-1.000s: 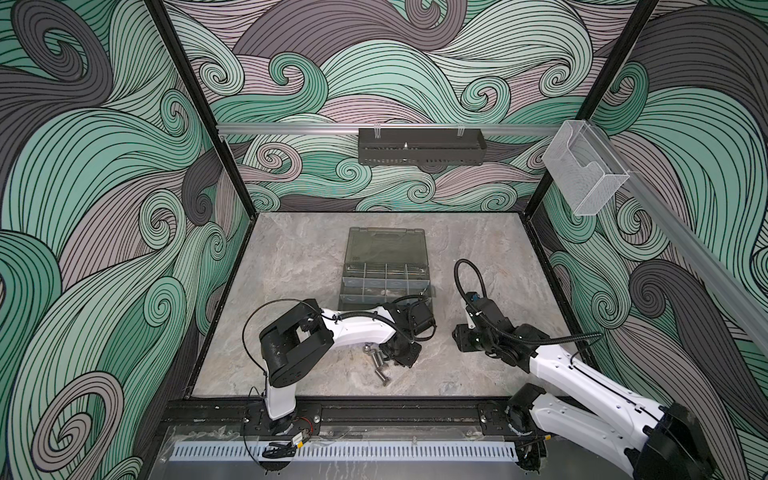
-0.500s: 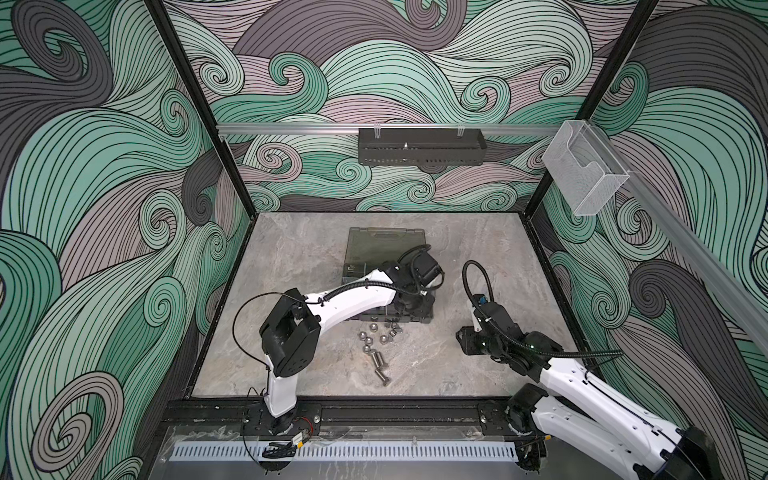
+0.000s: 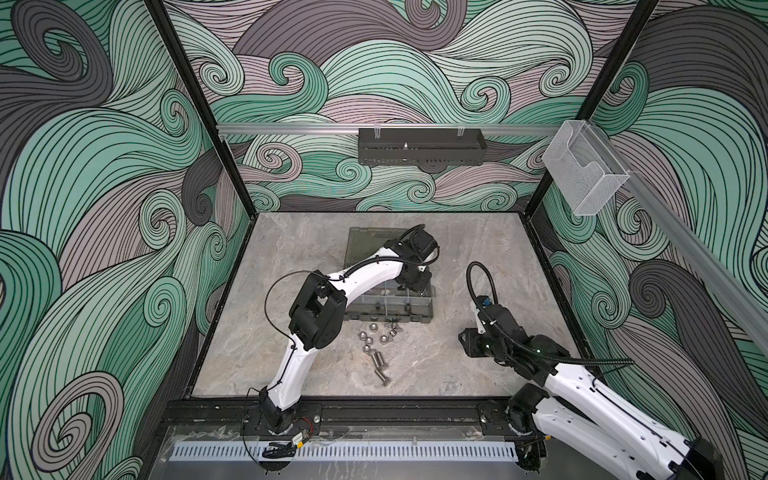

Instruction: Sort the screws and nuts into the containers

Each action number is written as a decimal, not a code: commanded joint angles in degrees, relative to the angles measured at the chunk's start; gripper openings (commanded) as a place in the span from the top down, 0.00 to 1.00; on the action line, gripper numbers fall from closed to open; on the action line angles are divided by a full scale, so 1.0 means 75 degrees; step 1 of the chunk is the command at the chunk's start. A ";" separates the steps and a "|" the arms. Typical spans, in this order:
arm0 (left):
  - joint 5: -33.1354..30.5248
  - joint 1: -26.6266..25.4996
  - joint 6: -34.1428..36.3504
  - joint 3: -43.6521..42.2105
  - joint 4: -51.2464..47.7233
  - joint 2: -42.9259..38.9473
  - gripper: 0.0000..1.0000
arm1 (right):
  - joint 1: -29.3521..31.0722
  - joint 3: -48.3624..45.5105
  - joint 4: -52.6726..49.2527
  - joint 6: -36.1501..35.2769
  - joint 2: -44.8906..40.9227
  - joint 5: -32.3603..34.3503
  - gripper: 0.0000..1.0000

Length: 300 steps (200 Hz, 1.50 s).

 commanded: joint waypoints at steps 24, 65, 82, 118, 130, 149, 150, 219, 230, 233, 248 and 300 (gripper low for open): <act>0.0067 0.0043 0.0086 0.0302 -0.0133 0.0220 0.76 | -0.0041 -0.0039 -0.0267 0.0130 -0.0148 0.0150 0.60; 0.0112 0.0048 0.0051 0.0303 -0.0083 0.0215 0.70 | -0.0041 -0.0045 -0.0278 0.0145 -0.0182 0.0190 0.60; 0.0123 0.0049 0.0026 0.0293 -0.0069 0.0166 0.70 | -0.0035 -0.0045 -0.0270 0.0153 -0.0152 0.0186 0.60; 0.0235 0.0060 -0.0031 0.0086 0.0025 -0.0118 0.70 | -0.0040 -0.0035 -0.0270 0.0142 -0.0100 0.0179 0.60; 0.0262 0.0073 -0.0046 -0.0112 0.0151 -0.0293 0.70 | -0.0037 -0.0036 -0.0267 0.0151 -0.0089 0.0179 0.60; 0.0312 0.0084 -0.0048 -0.0394 0.0309 -0.0592 0.70 | -0.0038 -0.0034 -0.0271 0.0146 -0.0065 0.0175 0.60; 0.0315 0.0084 -0.0045 -0.0409 0.0313 -0.0607 0.70 | -0.0039 -0.0029 -0.0269 0.0150 -0.0065 0.0171 0.60; 0.0371 0.0287 -0.0018 -0.1955 0.0765 -0.2062 0.69 | -0.0037 -0.0007 -0.0179 0.0248 0.0131 0.0117 0.61; 0.0401 0.0346 -0.0045 -0.2324 0.0888 -0.2379 0.69 | -0.0038 0.0038 -0.0167 0.0271 0.0240 0.0108 0.61; 0.0402 0.0373 -0.0059 -0.2390 0.0917 -0.2465 0.69 | -0.0033 0.0052 -0.0154 0.0271 0.0272 0.0100 0.61; 0.0392 0.0477 -0.0060 -0.2846 0.0991 -0.2884 0.69 | -0.0030 0.0155 -0.0130 0.0235 0.0462 0.0060 0.61; 0.0414 0.1054 0.0007 -0.4326 0.1143 -0.4300 0.69 | 0.0074 0.0393 0.0302 0.0277 0.1067 -0.0078 0.62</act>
